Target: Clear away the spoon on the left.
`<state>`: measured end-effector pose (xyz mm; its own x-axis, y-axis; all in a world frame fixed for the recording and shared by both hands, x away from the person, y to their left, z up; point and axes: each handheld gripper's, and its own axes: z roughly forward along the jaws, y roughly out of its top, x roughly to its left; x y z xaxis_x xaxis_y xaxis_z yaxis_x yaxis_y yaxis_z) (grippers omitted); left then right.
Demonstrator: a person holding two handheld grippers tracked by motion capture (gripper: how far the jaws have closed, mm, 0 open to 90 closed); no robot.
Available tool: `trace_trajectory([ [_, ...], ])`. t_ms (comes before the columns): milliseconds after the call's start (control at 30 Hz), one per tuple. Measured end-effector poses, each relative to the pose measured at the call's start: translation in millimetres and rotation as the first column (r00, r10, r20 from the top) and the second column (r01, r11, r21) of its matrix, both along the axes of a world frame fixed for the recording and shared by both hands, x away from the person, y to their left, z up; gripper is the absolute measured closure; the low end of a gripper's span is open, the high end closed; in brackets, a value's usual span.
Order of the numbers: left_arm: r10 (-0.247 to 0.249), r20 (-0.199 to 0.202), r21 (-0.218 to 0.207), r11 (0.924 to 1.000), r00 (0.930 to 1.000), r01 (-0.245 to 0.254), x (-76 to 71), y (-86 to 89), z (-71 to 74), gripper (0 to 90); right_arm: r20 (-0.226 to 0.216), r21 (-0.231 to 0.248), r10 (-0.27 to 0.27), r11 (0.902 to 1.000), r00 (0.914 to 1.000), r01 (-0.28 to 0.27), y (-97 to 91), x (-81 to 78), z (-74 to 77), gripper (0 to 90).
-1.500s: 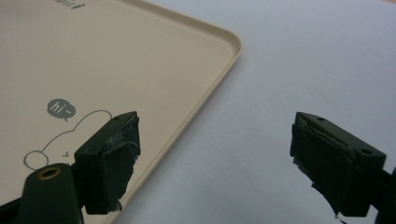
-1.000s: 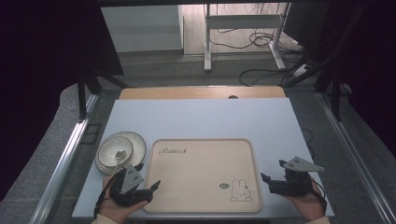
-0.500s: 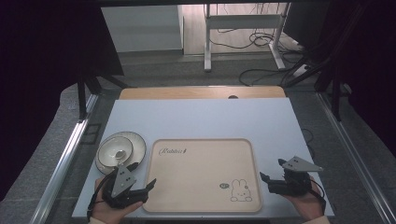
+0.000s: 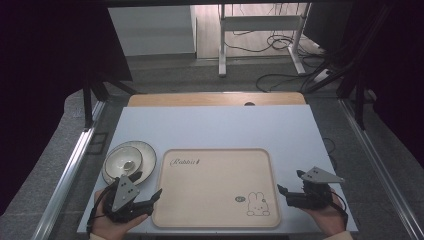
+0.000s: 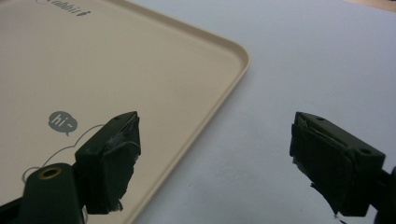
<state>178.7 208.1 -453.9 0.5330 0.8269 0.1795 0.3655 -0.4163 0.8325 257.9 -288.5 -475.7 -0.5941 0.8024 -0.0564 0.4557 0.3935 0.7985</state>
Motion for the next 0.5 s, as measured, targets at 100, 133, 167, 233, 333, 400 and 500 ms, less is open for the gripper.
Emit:
trace_trajectory([
  [100,0.001,0.003,-0.001,1.0000,1.0000,-0.001,-0.5,0.9,1.4,23.2,-0.005,0.005,-0.011,0.9999,0.9999,0.011,-1.2,0.8,-0.3,16.7],
  [133,0.001,0.003,-0.001,1.0000,1.0000,-0.001,-0.5,0.9,1.4,23.2,-0.005,0.005,-0.011,0.9999,0.9999,0.011,-1.2,0.8,-0.3,16.7],
  [167,0.005,0.005,-0.003,1.0000,1.0000,-0.005,-0.7,1.9,1.9,23.2,-0.005,0.000,-0.013,0.9999,0.9999,0.013,-1.3,1.0,-0.2,16.7],
  [233,0.009,0.005,-0.002,1.0000,0.9999,-0.009,-1.2,3.4,2.7,23.2,-0.001,0.000,-0.019,0.9998,0.9998,0.019,-1.9,1.2,0.7,16.7],
  [333,0.022,0.013,-0.013,0.9997,0.9997,-0.022,-1.3,6.3,4.2,23.2,0.001,0.005,-0.016,0.9999,0.9999,0.016,-2.6,1.4,0.4,16.7],
  [400,0.026,0.014,-0.015,0.9996,0.9996,-0.025,-1.4,8.0,5.1,23.2,0.003,0.003,-0.010,0.9999,0.9999,0.010,-2.0,1.3,0.3,16.7],
  [500,0.046,0.020,-0.024,0.9987,0.9988,-0.045,-2.4,15.7,8.2,23.3,0.004,0.003,-0.007,1.0000,1.0000,0.007,-1.3,1.6,0.3,16.7],
])
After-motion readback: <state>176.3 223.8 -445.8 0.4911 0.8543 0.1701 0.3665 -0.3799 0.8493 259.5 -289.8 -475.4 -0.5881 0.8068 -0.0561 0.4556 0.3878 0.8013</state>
